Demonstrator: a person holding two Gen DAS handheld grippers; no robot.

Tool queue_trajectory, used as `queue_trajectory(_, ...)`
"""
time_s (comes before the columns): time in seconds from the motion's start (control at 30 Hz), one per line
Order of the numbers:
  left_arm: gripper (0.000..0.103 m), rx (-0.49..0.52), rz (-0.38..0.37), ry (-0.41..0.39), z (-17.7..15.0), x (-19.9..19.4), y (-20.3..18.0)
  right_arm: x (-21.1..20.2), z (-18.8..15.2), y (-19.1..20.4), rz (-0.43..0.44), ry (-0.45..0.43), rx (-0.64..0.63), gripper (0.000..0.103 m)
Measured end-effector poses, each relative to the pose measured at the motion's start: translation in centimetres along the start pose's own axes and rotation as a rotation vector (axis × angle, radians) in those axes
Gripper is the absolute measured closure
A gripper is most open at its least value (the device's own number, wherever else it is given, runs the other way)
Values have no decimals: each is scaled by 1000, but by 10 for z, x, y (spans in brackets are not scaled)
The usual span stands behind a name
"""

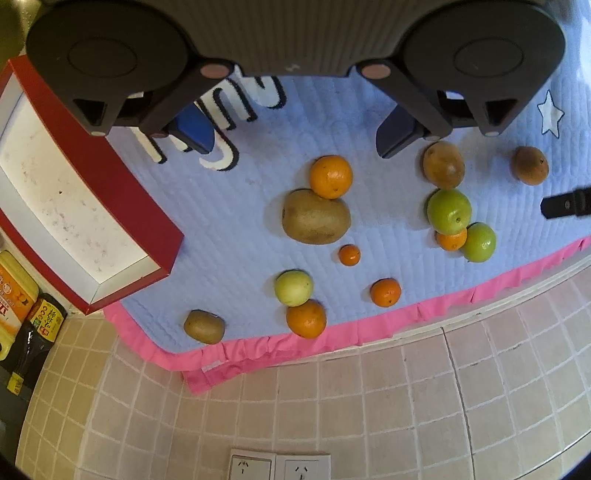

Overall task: Organize fruits
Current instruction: 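Approach the fruits on the mat with both tools open, then grasp the green apple with the left tool while the right tool grasps an orange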

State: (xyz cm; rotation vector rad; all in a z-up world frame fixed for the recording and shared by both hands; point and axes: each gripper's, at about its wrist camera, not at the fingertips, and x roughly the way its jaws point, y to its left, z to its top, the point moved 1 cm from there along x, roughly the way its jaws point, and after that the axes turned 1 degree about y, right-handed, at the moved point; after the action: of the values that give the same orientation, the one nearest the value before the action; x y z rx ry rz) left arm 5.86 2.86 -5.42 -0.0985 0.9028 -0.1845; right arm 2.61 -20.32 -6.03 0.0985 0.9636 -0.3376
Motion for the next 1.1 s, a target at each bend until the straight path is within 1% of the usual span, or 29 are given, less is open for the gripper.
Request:
queue_trajectory(0.13,4,-113,-163,92,25,28,21,10,-5,2,23,-19,-2,7)
queue_trajectory(0.17,7,-135,-192,105,31,36,25,13,-6,3,30,-18,1,8)
queue_trajectory(0.2,9,-163,-215,123,37,46,29,17,-7,4,40,-18,4,11)
queue_trajectory(0.23,12,-190,-226,140,44,57,32,20,-7,6,47,-20,7,13)
queue_trajectory(0.3,12,-218,-225,165,52,77,35,28,-8,8,67,-32,18,19)
queue_trajectory(0.33,12,-232,-216,185,55,86,35,32,-8,9,71,-39,20,19)
queue_trajectory(0.5,12,-258,-261,247,62,122,28,52,-4,11,59,-50,15,26)
queue_trajectory(0.57,12,-255,-271,267,61,131,24,60,2,12,64,-52,19,26)
queue_trajectory(0.67,12,-255,-281,295,59,143,19,70,9,16,43,-48,12,28)
queue_trajectory(0.8,12,-231,-267,292,61,152,13,83,15,18,33,-37,13,32)
queue_trajectory(0.83,17,-227,-262,289,61,151,12,87,16,17,36,-30,18,33)
queue_trajectory(0.87,28,-220,-248,287,61,151,11,89,16,16,41,-25,23,36)
queue_trajectory(0.9,35,-205,-226,283,61,151,9,91,16,16,42,-21,29,40)
queue_trajectory(0.93,45,-190,-210,276,62,149,9,93,16,15,44,-16,32,41)
queue_trajectory(0.97,46,-183,-196,269,62,148,8,94,15,14,46,-13,35,43)
queue_trajectory(1.03,47,-183,-197,269,62,147,9,95,15,13,59,-16,43,46)
queue_trajectory(1.07,47,-183,-194,266,62,147,9,94,15,13,66,-20,42,51)
queue_trajectory(1.1,47,-179,-188,261,61,145,8,94,15,13,79,-25,39,60)
